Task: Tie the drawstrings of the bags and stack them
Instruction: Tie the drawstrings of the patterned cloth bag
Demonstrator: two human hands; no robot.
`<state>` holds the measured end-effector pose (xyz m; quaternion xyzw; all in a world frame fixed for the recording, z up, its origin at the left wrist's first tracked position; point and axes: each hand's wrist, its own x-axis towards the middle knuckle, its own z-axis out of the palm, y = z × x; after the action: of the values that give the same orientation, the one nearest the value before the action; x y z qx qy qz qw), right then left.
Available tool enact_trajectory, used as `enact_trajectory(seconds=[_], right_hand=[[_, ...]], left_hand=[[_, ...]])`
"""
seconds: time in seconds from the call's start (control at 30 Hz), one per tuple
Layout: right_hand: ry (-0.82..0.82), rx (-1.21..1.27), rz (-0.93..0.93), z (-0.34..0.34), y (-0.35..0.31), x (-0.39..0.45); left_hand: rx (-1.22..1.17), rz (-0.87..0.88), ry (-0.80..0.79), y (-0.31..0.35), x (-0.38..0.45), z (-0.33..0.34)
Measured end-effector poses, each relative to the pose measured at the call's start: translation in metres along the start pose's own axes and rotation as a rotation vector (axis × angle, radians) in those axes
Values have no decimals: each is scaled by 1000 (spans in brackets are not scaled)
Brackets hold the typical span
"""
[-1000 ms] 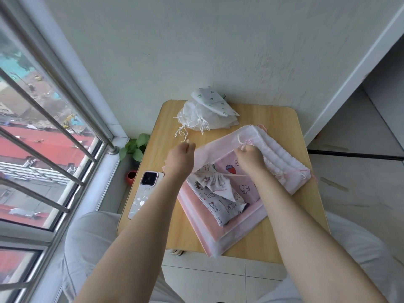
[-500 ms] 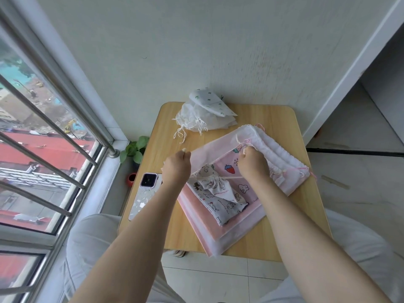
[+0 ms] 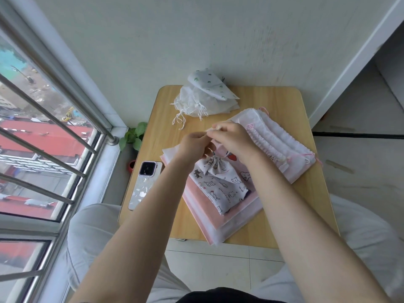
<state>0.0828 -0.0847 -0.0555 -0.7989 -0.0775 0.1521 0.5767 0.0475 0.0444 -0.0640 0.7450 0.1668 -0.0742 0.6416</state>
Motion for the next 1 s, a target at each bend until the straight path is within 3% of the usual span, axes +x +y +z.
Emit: enact_trajectory(seconds=[0.1, 0.33, 0.53, 0.8, 1.0], right_hand=[[-24, 27, 17, -1, -1, 7], [-46, 0, 107, 2, 11, 11], [-84, 113, 171, -4, 22, 12], [-185, -22, 150, -7, 30, 0], [-167, -202, 108, -2, 38, 1]], left_hand=[[51, -38, -148, -2, 4, 3], [-209, -142, -330, -10, 3, 5], [-141, -158, -255, -23, 6, 1], [-168, -235, -64, -30, 4, 4], [-159, -264, -78, -37, 2, 3]])
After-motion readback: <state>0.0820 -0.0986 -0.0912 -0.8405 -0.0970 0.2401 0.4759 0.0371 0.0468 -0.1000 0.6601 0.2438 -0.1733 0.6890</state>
